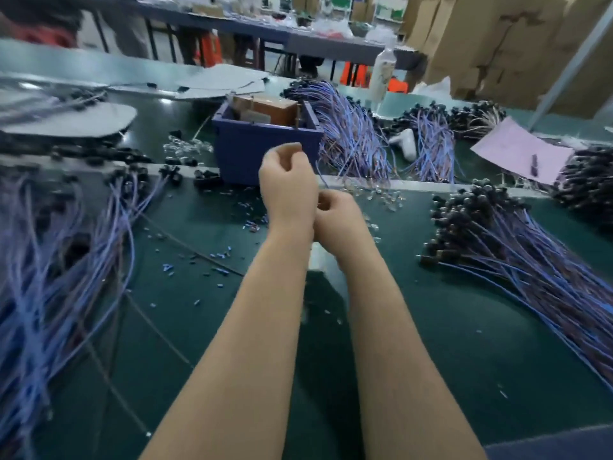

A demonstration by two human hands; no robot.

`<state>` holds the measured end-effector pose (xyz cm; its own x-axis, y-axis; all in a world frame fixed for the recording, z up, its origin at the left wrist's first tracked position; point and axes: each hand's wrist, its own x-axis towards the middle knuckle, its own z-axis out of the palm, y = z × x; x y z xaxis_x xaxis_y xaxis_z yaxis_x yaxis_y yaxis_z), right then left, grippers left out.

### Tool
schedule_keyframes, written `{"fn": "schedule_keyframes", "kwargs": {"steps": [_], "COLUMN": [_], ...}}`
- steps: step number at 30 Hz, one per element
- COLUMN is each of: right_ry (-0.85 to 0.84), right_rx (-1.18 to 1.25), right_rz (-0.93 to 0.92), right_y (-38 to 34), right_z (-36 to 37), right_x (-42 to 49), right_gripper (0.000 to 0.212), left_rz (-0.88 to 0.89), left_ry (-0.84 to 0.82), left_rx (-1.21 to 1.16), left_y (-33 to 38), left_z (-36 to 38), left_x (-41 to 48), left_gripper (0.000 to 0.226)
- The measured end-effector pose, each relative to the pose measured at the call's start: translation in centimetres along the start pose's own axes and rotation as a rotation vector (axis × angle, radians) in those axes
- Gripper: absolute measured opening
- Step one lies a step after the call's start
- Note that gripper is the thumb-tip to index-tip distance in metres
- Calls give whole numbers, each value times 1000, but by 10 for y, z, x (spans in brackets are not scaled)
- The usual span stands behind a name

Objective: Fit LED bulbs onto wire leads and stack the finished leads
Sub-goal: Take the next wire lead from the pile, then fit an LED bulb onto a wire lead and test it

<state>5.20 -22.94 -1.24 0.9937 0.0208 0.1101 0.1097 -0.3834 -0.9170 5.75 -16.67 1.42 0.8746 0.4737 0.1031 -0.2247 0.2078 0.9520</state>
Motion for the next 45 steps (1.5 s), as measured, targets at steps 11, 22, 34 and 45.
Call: {"fn": "schedule_keyframes", "kwargs": {"steps": [11, 22, 34, 45], "right_ry": [-266, -20, -186, -54], "right_rx": [-690, 245, 701, 800], "right_rz": [-218, 46, 111, 168], "right_y": [-38, -45, -42, -28], "right_z": [181, 159, 127, 116], "right_x": [8, 29, 32, 34], "right_gripper": [24, 15, 16, 19], "left_rz": [-23, -77, -313, 10], "left_ry": [537, 602, 36, 450], "left_rx": [-27, -144, 264, 697], "left_y": [23, 15, -12, -15], "left_z": [-152, -159, -128, -154], "left_x": [66, 78, 76, 88], "left_gripper": [20, 12, 22, 38]}}
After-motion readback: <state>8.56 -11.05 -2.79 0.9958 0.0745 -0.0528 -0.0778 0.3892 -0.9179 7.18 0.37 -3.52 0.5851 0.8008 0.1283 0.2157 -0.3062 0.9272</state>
